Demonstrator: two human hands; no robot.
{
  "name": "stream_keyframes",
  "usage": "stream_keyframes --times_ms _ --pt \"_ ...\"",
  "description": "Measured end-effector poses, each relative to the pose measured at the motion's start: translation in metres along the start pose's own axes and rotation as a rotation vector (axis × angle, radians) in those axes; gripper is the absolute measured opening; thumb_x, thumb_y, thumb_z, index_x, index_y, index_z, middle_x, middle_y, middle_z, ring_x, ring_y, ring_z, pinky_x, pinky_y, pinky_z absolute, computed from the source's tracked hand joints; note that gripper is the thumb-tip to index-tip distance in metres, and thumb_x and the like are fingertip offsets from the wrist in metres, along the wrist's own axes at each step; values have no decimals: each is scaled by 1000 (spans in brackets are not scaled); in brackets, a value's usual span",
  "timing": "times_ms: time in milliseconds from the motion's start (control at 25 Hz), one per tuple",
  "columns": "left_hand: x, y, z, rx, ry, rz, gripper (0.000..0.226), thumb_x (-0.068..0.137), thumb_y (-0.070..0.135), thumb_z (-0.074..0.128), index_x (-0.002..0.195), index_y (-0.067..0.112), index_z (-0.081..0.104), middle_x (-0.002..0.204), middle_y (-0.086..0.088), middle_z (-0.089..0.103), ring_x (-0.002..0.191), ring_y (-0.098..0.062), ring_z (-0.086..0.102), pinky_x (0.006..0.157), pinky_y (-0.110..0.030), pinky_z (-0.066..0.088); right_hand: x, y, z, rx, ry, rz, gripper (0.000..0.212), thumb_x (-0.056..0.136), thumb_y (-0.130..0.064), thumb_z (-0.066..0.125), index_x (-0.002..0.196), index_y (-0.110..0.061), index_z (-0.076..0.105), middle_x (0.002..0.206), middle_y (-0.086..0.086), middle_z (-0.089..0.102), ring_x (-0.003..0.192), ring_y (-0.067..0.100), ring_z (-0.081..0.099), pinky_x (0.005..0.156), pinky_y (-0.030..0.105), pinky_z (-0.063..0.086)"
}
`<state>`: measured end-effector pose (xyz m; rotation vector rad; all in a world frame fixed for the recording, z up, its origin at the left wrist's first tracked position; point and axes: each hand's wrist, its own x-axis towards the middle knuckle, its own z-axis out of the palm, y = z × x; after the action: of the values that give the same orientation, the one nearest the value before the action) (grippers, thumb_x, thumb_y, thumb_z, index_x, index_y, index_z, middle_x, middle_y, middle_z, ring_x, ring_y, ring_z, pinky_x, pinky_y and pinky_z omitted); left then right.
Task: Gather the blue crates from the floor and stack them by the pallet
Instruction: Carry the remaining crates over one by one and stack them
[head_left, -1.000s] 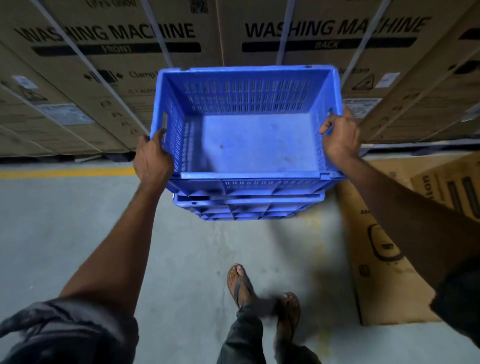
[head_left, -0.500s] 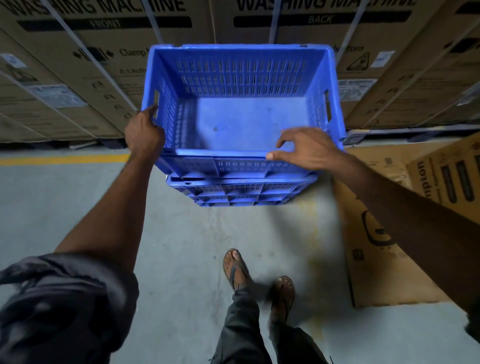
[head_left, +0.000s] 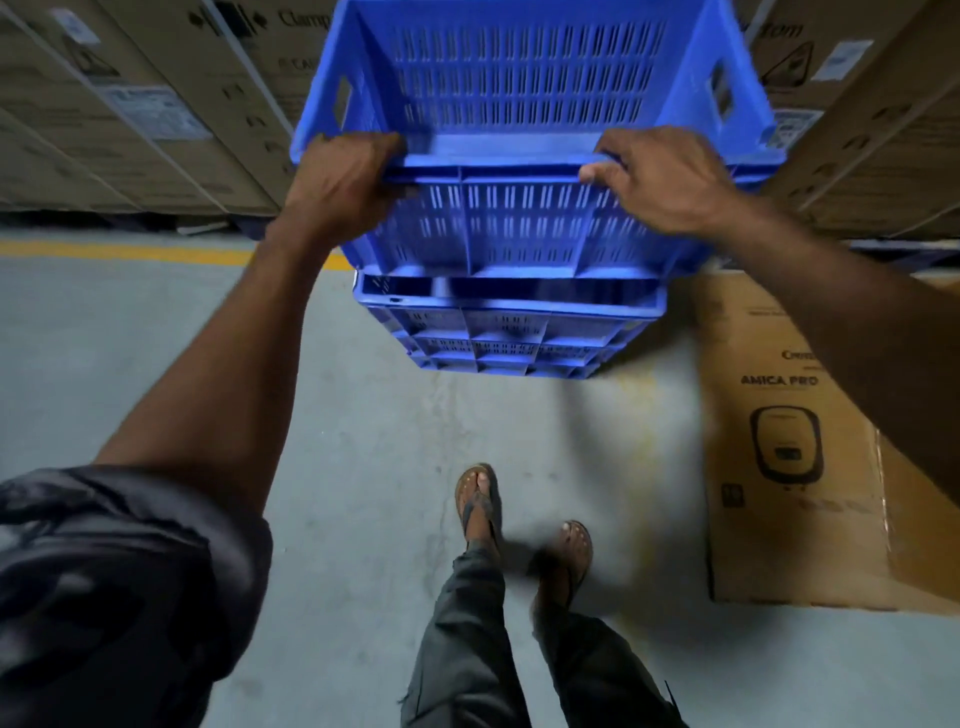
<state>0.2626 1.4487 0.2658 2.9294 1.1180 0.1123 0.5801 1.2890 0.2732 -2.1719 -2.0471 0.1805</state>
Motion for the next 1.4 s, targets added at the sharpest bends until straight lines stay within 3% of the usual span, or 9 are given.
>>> stream_keyframes --times_ms 120,240,400,600,800,960,1240,1400 --pt "-12 3 19 5 67 0 28 93 40 60 103 15 52 102 -14 64 100 -38 56 80 -49 38 -4 -12 11 -95 -102 -50 62 86 -58 69 124 -12 51 98 21 63 89 43 60 66 39 35" --pt "-32 7 41 30 61 -1 26 93 36 59 108 17 53 106 -11 63 101 -35 54 81 -48 37 -9 -28 35 -179 -161 -11 46 77 -29 83 106 -10 53 95 24 64 90 44 61 62 39 34" --pt "-47 15 57 65 102 -45 25 93 28 60 115 20 53 109 -9 61 103 -35 54 83 -47 37 -19 -39 53 -94 -100 80 40 78 -22 83 90 -13 47 81 19 60 80 40 60 60 37 35" --pt "-27 27 44 66 72 38 29 95 21 62 121 13 50 116 -15 58 107 -39 53 84 -51 39 -20 -43 37 -7 -90 101 39 77 -20 85 89 -9 50 79 17 56 77 36 55 61 36 33" --pt "-28 29 48 71 83 68 29 97 21 60 122 17 48 115 -14 57 107 -38 51 83 -51 40 -24 -41 35 -13 -35 76 23 76 1 71 91 -12 58 87 18 62 83 39 59 66 43 48" --pt "-41 26 66 59 54 80 26 97 21 60 120 18 49 115 -13 56 105 -38 51 83 -50 40 -36 -49 63 -49 -28 116 26 73 7 65 90 -11 56 84 19 59 81 40 58 62 38 40" --pt "-47 27 70 9 14 49 20 95 24 63 111 14 55 105 -14 62 100 -38 57 82 -47 41 -41 -52 70 -137 -71 95 18 84 -8 69 91 -11 52 81 17 58 77 38 56 64 37 37" --pt "-45 29 72 30 3 -8 20 94 24 65 108 13 55 101 -14 64 96 -39 58 82 -47 40 -42 -59 71 -194 -42 134 23 82 1 65 91 -11 47 73 15 54 67 33 48 61 37 36"
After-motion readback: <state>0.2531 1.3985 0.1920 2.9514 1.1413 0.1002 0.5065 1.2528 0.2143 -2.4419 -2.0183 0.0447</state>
